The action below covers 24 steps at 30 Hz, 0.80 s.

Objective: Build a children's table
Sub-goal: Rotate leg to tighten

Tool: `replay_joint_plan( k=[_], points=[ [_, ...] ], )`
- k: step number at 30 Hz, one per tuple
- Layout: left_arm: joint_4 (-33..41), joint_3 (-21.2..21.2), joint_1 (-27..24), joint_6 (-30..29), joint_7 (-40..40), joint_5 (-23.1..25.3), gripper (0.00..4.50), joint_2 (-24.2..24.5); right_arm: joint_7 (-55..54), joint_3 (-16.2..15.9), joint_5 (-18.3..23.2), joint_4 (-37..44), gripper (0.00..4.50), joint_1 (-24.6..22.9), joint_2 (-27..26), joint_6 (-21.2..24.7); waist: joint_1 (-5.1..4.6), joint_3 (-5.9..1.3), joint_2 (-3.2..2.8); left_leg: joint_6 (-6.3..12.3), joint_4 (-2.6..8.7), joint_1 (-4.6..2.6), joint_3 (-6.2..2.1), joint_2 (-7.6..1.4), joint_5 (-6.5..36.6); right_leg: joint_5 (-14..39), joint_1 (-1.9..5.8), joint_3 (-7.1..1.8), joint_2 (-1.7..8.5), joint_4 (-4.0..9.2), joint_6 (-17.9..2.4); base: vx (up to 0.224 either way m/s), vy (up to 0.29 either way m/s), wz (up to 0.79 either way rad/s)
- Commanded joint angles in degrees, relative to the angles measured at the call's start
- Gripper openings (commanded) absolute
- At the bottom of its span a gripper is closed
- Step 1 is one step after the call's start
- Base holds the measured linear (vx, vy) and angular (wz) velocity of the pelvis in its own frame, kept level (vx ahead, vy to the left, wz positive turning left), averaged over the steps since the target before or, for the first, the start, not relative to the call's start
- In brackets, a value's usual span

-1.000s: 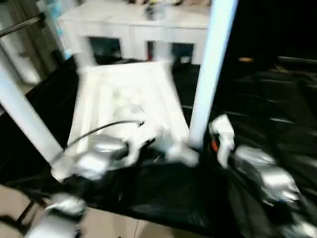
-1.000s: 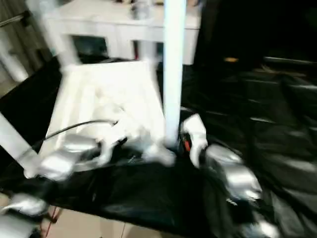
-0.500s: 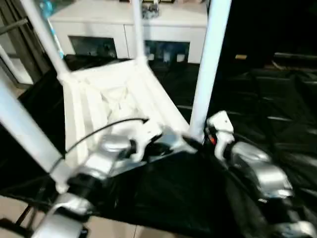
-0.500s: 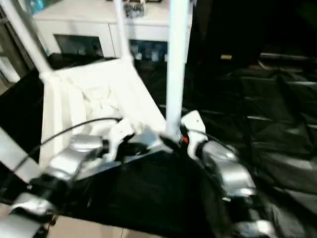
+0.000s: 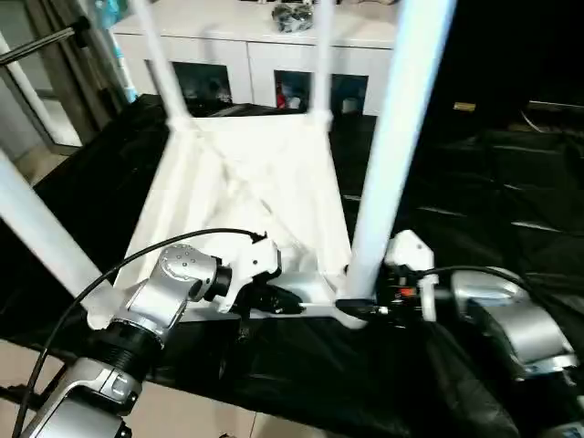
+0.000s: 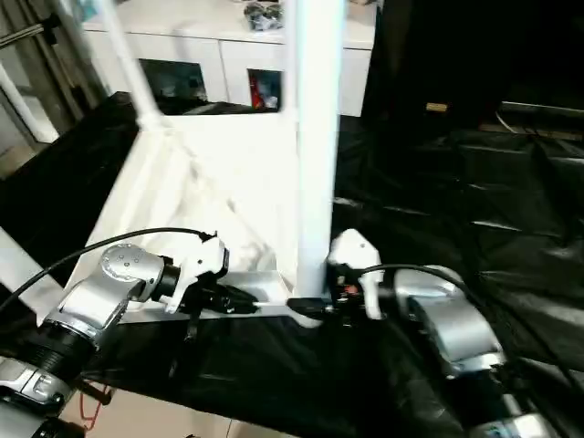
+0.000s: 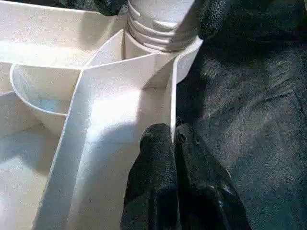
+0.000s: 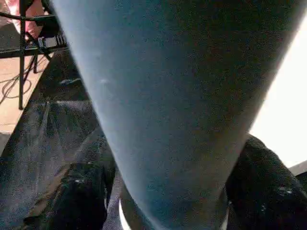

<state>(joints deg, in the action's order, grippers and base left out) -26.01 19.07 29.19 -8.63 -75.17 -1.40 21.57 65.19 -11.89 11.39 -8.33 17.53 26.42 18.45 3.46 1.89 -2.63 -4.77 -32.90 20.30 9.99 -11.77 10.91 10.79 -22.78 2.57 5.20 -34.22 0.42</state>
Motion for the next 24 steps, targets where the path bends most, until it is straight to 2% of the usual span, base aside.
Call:
replay_joint_plan(
  k=[1,4,7,8,10,11,12,14,15,16,18,21,22,23,24],
  points=[
    [0.49,0.37,-0.02,-0.44,1.28,0.35,0.0,-0.34,3.76,-4.44,1.08,0.03,2.75,-0.76,-1.0,1.36,-0.07,-2.99,1.24,3.41,3.4,0.07,0.32,-0.91,9.87,8.14,2.9,-1.65,1.95,3.47,-13.95,0.0,0.0,0.0],
    [1.1,0.18,-0.27,-1.2,1.81,-0.36,0.0,-0.71,4.11,-4.84,1.29,0.19,2.6,-1.16,-1.2,1.77,-0.03,-3.07,1.11,4.02,3.24,0.13,0.41,-0.88,8.43,6.0,2.92,-1.63,1.94,3.32,-14.36,0.0,0.0,0.0],
    [1.34,-0.54,-0.35,-2.22,2.82,-1.47,0.0,-1.83,3.0,-4.77,1.21,0.05,2.49,-1.46,-1.91,1.86,0.02,-3.06,1.06,4.01,3.22,0.14,0.41,-0.84,8.61,6.71,2.93,-1.59,1.98,3.38,-14.34,0.0,0.0,0.0],
    [1.42,-0.83,-0.31,-2.81,3.56,-1.66,0.0,-2.4,2.11,-4.52,1.15,-0.07,2.49,-1.57,-2.39,1.85,0.05,-3.03,0.79,3.91,3.23,0.17,0.36,-0.81,8.67,6.9,2.96,-1.57,1.99,3.38,-14.3,0.0,0.0,0.0],
    [1.4,-1.16,-0.19,-3.8,5.23,-1.61,0.0,-3.46,-0.25,-3.82,0.95,-0.5,2.48,-1.68,-3.74,1.81,-0.06,-2.91,0.92,3.58,3.36,0.13,0.39,-0.82,9.46,8.14,2.85,-1.58,1.98,3.62,-14.11,0.0,0.0,0.0],
    [1.1,-1.57,0.04,-5.0,7.23,-1.36,0.0,-4.46,-3.5,-3.1,0.14,-1.42,2.47,-1.53,-5.35,1.45,-0.25,-2.71,0.73,2.9,3.55,0.06,0.4,-0.82,10.95,10.61,2.65,-1.57,2.0,3.93,-13.72,0.0,0.0,0.0],
    [0.5,-2.08,0.38,-5.82,9.63,-1.12,0.0,-5.78,-8.19,-1.99,-1.0,-3.02,2.47,-1.14,-7.45,1.46,-0.4,-2.63,0.85,2.42,3.64,0.04,0.34,-0.81,11.87,12.37,2.61,-1.54,2.04,4.09,-13.39,0.0,0.0,0.0],
    [-1.03,-3.31,1.26,-7.37,15.54,-0.51,0.0,-8.91,-17.25,0.24,-2.93,-6.03,2.46,-0.38,-11.36,1.71,-0.98,-2.14,1.04,-0.02,4.03,-0.06,0.11,-0.49,15.94,22.26,2.41,-1.4,2.08,4.96,-10.32,0.0,0.0,0.0],
    [-1.95,-4.05,1.85,-8.02,18.8,-0.34,0.0,-10.7,-20.9,1.25,-3.3,-7.08,2.46,-0.03,-13.13,2.77,-1.06,-2.19,0.92,-0.45,4.11,-0.11,-0.11,-0.41,16.24,23.61,2.54,-1.35,2.05,4.99,-9.5,0.0,0.0,0.0],
    [-2.52,-4.5,2.22,-8.44,20.78,-0.26,0.0,-11.78,-22.87,1.81,-3.41,-7.59,2.34,0.17,-14.14,3.51,-1.43,-2.15,0.94,-0.51,4.17,-0.36,-0.12,-0.35,17.63,25.65,2.24,-1.4,2.0,5.39,-8.43,0.0,0.0,0.0],
    [-3.24,-4.44,3.03,-9.04,24.33,0.47,0.0,-14.26,-29.25,2.38,-5.23,-9.22,2.27,0.9,-17.18,4.19,-1.86,-2.2,0.75,-0.48,4.2,-0.17,-0.24,-0.31,18.06,25.94,2.23,-1.43,1.94,5.56,-7.76,0.0,0.0,0.0],
    [-2.25,-3.56,3.04,-9.9,25.3,1.11,0.0,-16.28,-33.64,2.84,-6.23,-11.05,2.27,1.83,-20.71,4.09,-2.04,-2.3,0.82,-0.22,4.22,-0.21,-0.26,-0.18,18.37,25.9,1.99,-1.43,1.93,5.86,-7.14,0.0,0.0,0.0],
    [-1.78,-3.42,2.79,-10.12,24.76,1.07,0.0,-16.26,-32.73,2.81,-5.84,-10.91,2.5,1.76,-20.88,3.95,-2.08,-2.31,0.87,0.15,4.24,-0.14,-0.28,-0.15,18.6,26.05,2.03,-1.42,1.88,5.93,-6.88,0.0,0.0,0.0],
    [-1.32,-3.18,2.45,-10.05,24.0,1.2,0.0,-15.8,-31.47,3.2,-4.79,-10.43,2.5,1.58,-20.91,4.61,-2.04,-2.37,0.82,0.41,4.28,-0.13,-0.31,-0.24,18.59,25.28,2.05,-1.45,1.87,5.88,-6.93,0.0,0.0,0.0],
    [-1.29,-3.17,2.42,-10.05,23.96,1.22,0.0,-15.77,-31.4,3.25,-4.7,-10.39,2.77,1.57,-20.93,4.67,-2.05,-2.36,0.82,0.49,4.32,-0.09,-0.31,-0.29,18.55,24.76,2.06,-1.46,1.85,5.84,-7.03,0.0,0.0,0.0]
  ],
)
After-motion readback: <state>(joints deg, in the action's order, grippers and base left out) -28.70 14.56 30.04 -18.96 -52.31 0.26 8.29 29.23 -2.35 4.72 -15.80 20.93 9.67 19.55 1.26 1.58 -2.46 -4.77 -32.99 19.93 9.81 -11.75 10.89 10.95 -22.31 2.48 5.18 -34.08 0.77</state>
